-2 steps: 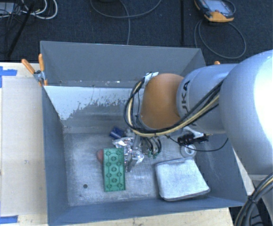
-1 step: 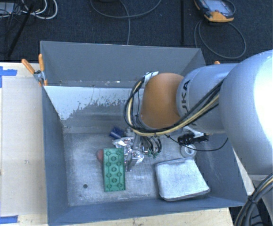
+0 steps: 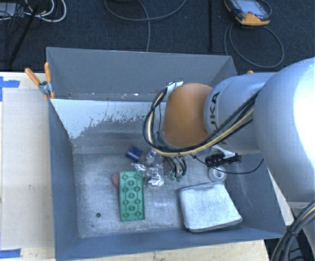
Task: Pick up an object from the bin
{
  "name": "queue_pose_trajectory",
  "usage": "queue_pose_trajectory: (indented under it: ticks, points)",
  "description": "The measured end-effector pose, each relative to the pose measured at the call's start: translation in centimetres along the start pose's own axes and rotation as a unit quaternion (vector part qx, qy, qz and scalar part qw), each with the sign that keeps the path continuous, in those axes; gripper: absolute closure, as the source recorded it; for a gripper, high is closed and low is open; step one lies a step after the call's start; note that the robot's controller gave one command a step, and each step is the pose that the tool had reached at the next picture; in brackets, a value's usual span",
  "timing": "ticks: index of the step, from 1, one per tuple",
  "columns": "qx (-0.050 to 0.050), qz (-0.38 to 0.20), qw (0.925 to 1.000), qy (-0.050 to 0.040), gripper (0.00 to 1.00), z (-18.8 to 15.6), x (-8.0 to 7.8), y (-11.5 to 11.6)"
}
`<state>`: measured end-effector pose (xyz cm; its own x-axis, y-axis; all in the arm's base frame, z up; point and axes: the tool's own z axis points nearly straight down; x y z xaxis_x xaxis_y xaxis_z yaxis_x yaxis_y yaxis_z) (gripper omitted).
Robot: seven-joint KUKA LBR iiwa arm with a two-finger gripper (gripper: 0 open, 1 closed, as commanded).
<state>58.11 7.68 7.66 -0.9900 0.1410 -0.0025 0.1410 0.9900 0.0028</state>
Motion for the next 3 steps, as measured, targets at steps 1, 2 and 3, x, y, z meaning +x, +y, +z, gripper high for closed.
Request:
queue_pose_trajectory:
  ticks: [1, 2, 3]
  points:
    - [0.001, 0.000, 1.0000, 0.0009, 1.00, -0.7, 0.0, 0.0]
    - [0.000, 0.000, 1.0000, -0.0008, 1.00, -6.4, -0.2, 0.0]
    - [0.000, 0.000, 1.0000, -0.0021, 1.00, -12.6, -0.4, 0.0]
